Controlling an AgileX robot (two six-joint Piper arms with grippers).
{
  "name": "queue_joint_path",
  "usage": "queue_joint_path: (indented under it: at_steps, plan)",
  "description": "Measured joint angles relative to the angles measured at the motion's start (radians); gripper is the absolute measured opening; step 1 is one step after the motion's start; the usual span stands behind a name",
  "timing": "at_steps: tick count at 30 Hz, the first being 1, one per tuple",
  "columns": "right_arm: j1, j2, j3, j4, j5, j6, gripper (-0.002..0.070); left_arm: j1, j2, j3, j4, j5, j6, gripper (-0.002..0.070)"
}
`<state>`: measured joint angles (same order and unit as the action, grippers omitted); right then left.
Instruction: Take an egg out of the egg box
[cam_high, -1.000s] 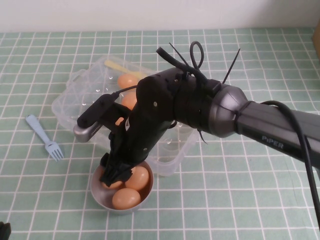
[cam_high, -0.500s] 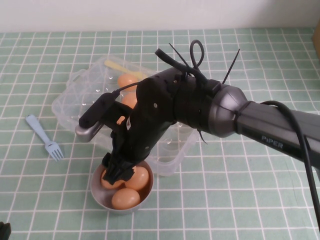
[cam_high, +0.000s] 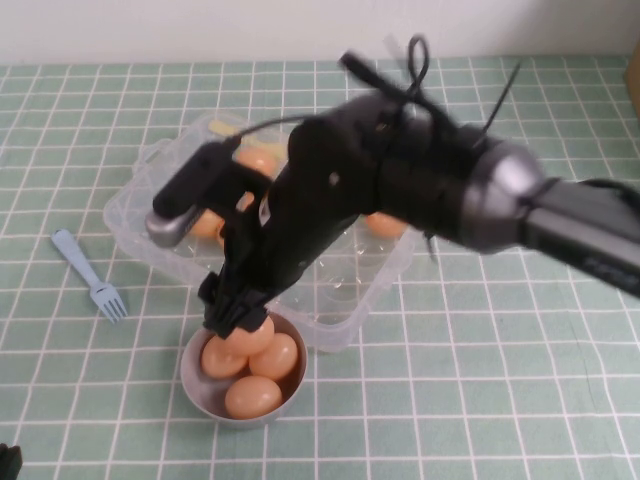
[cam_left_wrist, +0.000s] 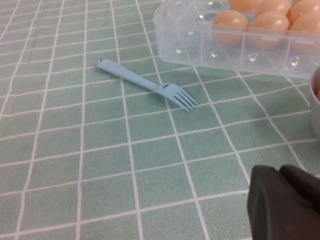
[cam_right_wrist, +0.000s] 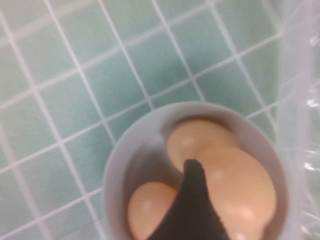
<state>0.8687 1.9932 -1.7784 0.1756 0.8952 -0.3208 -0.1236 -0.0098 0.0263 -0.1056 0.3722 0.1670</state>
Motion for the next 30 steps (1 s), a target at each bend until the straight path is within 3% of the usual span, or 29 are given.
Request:
queue_joint_path:
  at_steps: [5,15,19,30]
  plan:
    - [0.000,-0.110,0.009,0.000,0.086,0.009,0.0438,0.000,0.000,0.000,0.000,0.000,0.000,-0.0003]
    - [0.000,-0.439,0.319,0.006,0.114,0.105,0.0032,0.000,0.000,0.000,0.000,0.000,0.000,-0.0003]
    - [0.000,-0.568,0.463,0.007,0.125,0.109,-0.0006,0.000,0.000,0.000,0.000,0.000,0.000,-0.0003]
    - [0.000,-0.901,0.736,0.005,0.181,0.109,-0.0015,0.000,0.000,0.000,0.000,0.000,0.000,-0.0003]
